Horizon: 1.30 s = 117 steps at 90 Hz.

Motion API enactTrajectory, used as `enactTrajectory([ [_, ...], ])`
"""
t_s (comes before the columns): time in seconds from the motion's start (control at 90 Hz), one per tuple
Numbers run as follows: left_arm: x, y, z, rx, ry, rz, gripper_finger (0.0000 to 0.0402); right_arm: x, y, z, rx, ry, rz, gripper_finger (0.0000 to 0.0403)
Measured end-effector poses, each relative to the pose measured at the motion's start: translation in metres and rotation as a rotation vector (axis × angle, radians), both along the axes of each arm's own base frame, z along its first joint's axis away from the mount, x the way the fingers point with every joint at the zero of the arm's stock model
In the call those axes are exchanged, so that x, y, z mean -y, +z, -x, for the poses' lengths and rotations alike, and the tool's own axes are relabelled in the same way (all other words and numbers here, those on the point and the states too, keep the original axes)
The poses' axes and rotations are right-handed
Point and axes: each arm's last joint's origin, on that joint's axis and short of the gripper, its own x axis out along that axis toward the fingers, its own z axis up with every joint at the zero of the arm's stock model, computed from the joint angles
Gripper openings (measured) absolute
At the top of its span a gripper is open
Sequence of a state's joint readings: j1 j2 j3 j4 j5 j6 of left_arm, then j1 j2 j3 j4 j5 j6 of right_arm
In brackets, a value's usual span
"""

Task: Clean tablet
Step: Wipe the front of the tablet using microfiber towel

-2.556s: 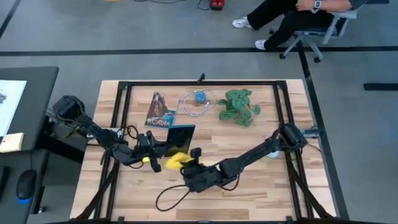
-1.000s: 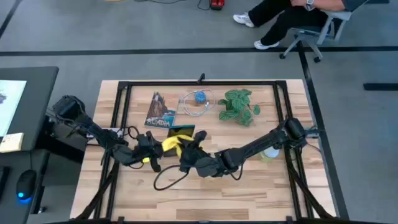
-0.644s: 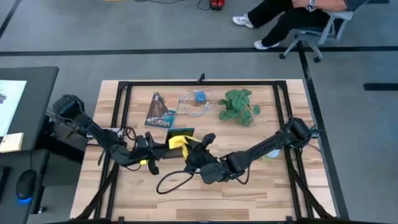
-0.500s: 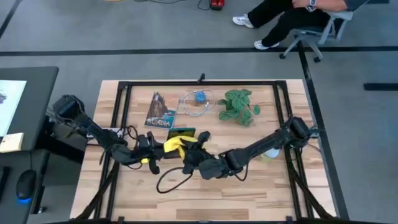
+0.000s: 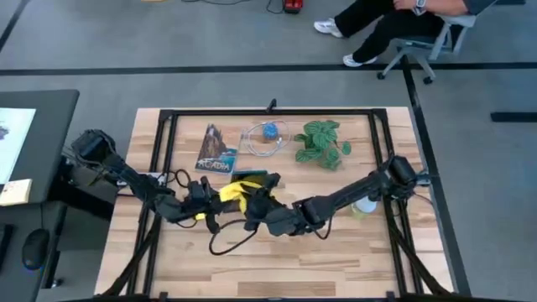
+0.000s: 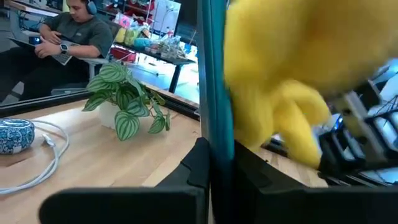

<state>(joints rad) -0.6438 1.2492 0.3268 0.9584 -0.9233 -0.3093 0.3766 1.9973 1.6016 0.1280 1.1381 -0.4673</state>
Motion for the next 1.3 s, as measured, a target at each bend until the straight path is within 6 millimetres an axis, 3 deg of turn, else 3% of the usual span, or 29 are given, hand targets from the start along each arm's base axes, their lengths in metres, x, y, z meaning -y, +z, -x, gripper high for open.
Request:
enactTrajectory([
  [0.3, 0.004, -0.001, 0.002, -0.003, -0.032, 0.003, 0.0011, -0.021, 0.003, 0.014, -0.001, -0.111, 0.055, 0.0010],
  [0.444, 0.004, 0.000, 0.002, -0.001, -0.024, 0.005, 0.0011, -0.016, 0.003, 0.011, 0.005, -0.086, 0.035, 0.0010],
  [0.678, 0.003, 0.007, -0.004, -0.002, -0.005, -0.018, 0.0011, -0.002, 0.001, 0.000, 0.022, 0.095, -0.072, 0.0010],
  [0.9, 0.003, 0.006, -0.005, -0.014, -0.007, -0.015, 0.0011, -0.001, -0.001, -0.001, 0.005, 0.110, -0.073, 0.0010],
  [1.3, 0.008, 0.003, -0.002, -0.048, -0.021, -0.029, 0.0011, -0.015, -0.005, 0.012, 0.011, -0.103, 0.006, 0.0010],
])
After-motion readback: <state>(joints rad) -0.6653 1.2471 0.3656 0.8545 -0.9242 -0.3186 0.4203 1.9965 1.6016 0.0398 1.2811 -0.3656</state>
